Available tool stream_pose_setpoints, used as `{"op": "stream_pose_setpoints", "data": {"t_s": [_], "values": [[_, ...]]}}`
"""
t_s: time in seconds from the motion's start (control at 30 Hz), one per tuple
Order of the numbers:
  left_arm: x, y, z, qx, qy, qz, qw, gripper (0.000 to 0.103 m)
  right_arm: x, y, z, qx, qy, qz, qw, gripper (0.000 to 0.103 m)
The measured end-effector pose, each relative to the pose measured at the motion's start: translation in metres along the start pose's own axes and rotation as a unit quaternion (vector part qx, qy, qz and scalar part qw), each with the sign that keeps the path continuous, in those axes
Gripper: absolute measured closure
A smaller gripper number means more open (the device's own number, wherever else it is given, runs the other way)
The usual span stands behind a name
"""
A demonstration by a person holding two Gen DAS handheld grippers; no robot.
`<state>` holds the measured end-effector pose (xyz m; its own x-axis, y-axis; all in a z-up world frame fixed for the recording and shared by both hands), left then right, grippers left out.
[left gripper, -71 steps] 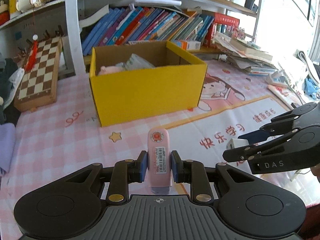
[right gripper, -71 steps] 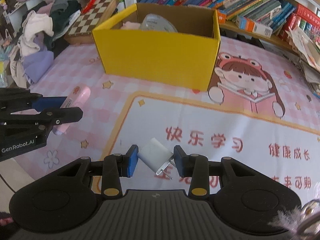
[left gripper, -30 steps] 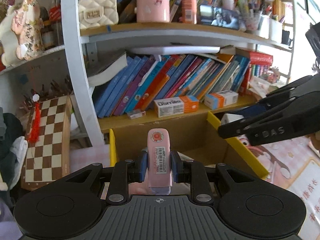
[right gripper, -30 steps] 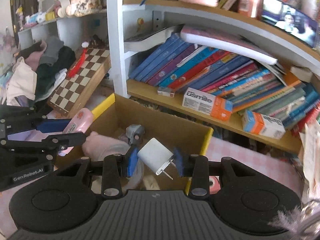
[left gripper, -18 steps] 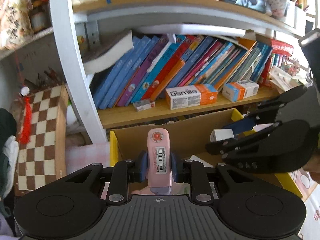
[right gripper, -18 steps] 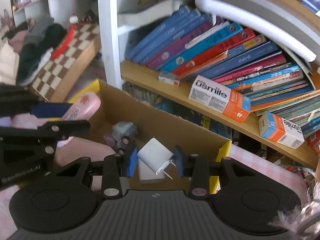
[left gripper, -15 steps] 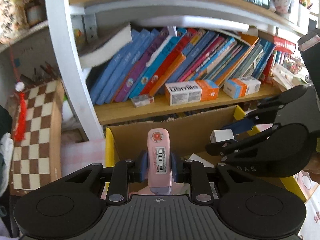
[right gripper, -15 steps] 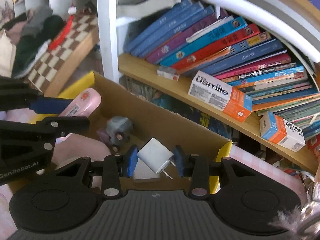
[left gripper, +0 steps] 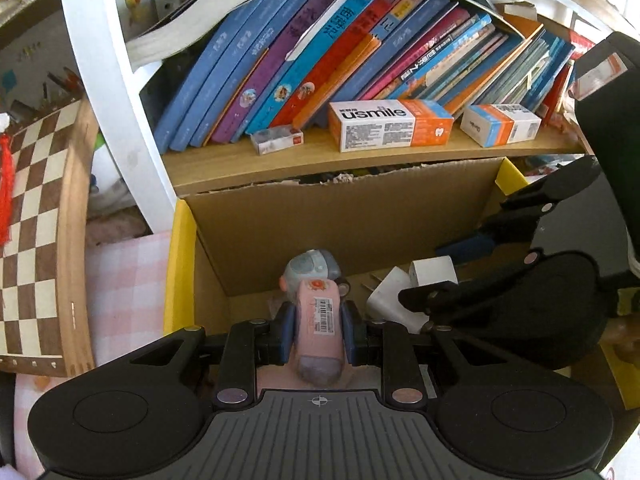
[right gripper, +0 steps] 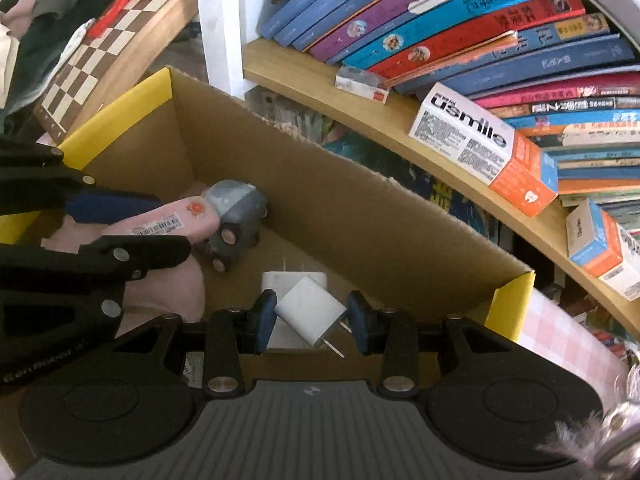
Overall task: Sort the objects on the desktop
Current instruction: 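Lower into the box and open the left tool while the right tool releases the charger, then withdraw both tools from the yellow box back over the table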
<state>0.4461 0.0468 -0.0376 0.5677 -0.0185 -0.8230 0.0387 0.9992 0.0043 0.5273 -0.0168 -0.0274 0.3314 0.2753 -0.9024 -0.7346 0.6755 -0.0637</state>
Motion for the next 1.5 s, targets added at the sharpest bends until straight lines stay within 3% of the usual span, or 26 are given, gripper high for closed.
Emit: {"op": "stream_pose_setpoints", "data": {"t_s": [0.23,0.4,0.47,0.53,0.73,1.1,1.5], "values": [[-0.002,-0.002,0.0,0.005,0.0,0.001,1.0,0.077,-0.003,0.001,0.0,-0.002,-0.006,-0.002,1.0,0.065],[-0.018,-0.003,-0.005,0.019,-0.015,0.024,0.9994,0.056,-0.015,-0.001,-0.004,0.002,-0.02,-0.002,1.0,0.056],[-0.027,-0.004,-0.007,0.028,-0.026,0.028,0.9989,0.037,-0.026,-0.001,-0.006,0.009,-0.033,-0.003,0.999,0.049],[-0.038,-0.006,-0.01,0.032,-0.038,0.031,0.9983,0.032,-0.039,0.0,-0.008,0.01,-0.051,-0.016,0.999,0.041],[-0.072,-0.013,-0.019,0.044,-0.075,0.038,0.9955,0.018,-0.077,0.002,-0.021,0.014,-0.103,-0.037,0.994,0.037],[-0.145,-0.035,-0.06,0.067,-0.151,0.033,0.9856,0.009,-0.156,0.017,-0.089,0.065,-0.172,-0.071,0.98,0.034],[-0.199,-0.044,-0.134,0.034,-0.175,0.054,0.9824,0.008,-0.209,0.076,-0.175,0.107,-0.219,-0.091,0.966,0.029]]}}
Point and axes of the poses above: each gripper's, at about its wrist camera, not at the fingertips, and x roughly the way its jaws point, y to its left, z to its top, the point moved 2 cm from there along x, roughly the way its jaws point, and after that the axes turned 4 degrees about y, right-handed, at the moved point
